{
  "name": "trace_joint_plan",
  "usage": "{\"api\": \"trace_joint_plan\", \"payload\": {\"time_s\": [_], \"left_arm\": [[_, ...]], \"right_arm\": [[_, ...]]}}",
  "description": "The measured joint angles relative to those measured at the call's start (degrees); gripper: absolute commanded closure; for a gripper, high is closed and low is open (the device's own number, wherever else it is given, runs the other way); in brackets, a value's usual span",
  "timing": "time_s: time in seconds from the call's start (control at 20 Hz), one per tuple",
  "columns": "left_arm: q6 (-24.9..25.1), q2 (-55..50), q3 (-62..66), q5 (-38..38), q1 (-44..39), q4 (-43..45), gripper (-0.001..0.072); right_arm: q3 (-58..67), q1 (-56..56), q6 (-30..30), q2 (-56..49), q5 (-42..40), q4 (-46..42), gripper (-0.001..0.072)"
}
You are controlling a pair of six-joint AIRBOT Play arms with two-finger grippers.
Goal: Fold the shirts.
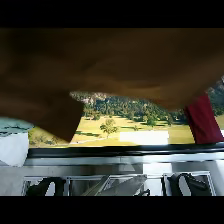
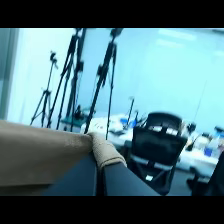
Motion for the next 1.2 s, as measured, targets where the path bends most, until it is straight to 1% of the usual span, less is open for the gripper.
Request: {"api": "trace_joint_plan", "payload": {"time_s": [0.1, 0.2, 0.3, 0.4, 0.5, 0.6, 0.7, 0.85, 1.0, 1.1, 1.2], "left_arm": [[-0.66, -0.07, 1.05, 2.64, 0.0, 1.81, 0.0689], [-0.92, -2.27, -0.39, 6.45, 0.0, 1.73, 0.0688], [-0.98, -6.12, -4.11, 9.62, 0.0, -1.36, 0.0689], [0.26, -10.93, -9.27, 11.43, -0.24, -5.55, 0.0688], [2.19, -17.31, -15.5, 12.04, -1.9, -8.26, 0.0688], [4.35, -24.63, -21.22, 10.84, -4.44, -9.01, 0.0688], [5.86, -33.51, -25.75, 7.58, -7.06, -8.2, 0.0688], [7.17, -48.24, -27.21, 2.62, -9.14, -6.38, 0.0688], [7.26, -63.67, -20.72, -0.02, -9.29, -5.95, 0.0689], [5.57, -72.08, -13.55, -0.35, -9.25, -5.95, 0.0688], [3.82, -78.34, -5.84, 0.11, -9.18, -5.95, 0.0688]], "right_arm": [[0.83, 0.0, 1.14, -0.44, -0.92, -0.59, 0.0691], [0.85, 0.0, 1.75, -2.86, -3.78, -0.68, 0.0691], [-0.57, 0.17, 2.19, -6.75, -7.58, 1.29, 0.0691], [-4.2, 1.18, 2.34, -11.5, -10.82, 2.51, 0.0691], [-10.21, 2.71, 2.03, -16.76, -11.89, 2.95, 0.0691], [-17.62, 4.48, 0.52, -22.64, -10.16, 3.43, 0.0691], [-24.13, 5.88, -1.16, -29.66, -5.9, 3.72, 0.0691], [-28.89, 7.26, -2.45, -42.47, 1.75, 4.5, 0.0691], [-26.51, 7.74, -2.49, -54.69, 7.08, 5.62, 0.0691], [-21.51, 7.87, -1.09, -61.46, 8.28, 6.01, 0.0692], [-15.26, 7.98, 0.98, -66.73, 8.46, 6.14, 0.0692]]}}
